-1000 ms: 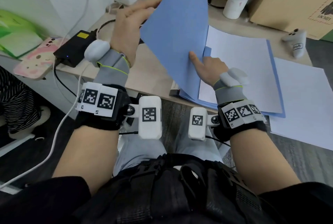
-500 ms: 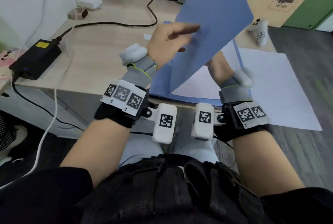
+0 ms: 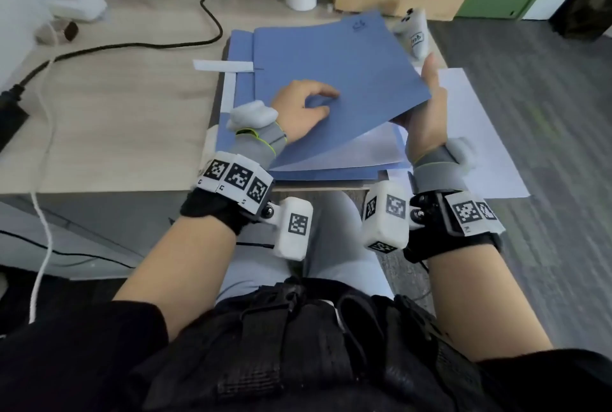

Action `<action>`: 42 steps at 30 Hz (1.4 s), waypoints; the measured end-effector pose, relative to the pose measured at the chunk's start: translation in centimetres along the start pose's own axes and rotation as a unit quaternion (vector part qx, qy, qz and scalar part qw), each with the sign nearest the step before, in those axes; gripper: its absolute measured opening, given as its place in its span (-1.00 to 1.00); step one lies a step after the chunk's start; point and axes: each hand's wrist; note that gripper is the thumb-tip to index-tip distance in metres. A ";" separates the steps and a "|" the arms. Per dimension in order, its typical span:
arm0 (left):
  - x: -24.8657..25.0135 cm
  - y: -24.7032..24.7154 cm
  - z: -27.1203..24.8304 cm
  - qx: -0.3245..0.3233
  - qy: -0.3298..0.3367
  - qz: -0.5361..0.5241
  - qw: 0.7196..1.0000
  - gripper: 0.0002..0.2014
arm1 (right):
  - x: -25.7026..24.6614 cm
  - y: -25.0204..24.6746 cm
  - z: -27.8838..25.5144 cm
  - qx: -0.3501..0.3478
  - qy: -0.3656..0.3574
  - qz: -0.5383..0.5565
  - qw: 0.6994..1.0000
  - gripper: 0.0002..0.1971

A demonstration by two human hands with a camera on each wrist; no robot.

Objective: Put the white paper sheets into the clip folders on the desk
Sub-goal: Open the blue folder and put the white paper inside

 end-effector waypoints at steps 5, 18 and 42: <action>-0.7 1.4 0.8 -0.026 -0.034 0.041 0.998 -0.67 | 1.2 -2.8 0.4 0.042 0.008 -0.004 0.999 -0.85; -1.7 0.5 2.0 -0.047 -0.083 0.067 0.993 -0.70 | 2.2 -2.7 3.2 0.083 -0.034 -0.343 0.935 -0.63; -7.6 -9.2 5.2 -0.002 -0.204 0.289 0.936 -0.75 | 3.5 3.1 8.2 0.049 0.024 -0.490 0.870 -0.42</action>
Point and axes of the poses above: each hand's wrist, its own z-axis towards the middle knuckle, its own y-axis out of the palm, x = y × z, and after that the axes turned 4 degrees about z, right-handed
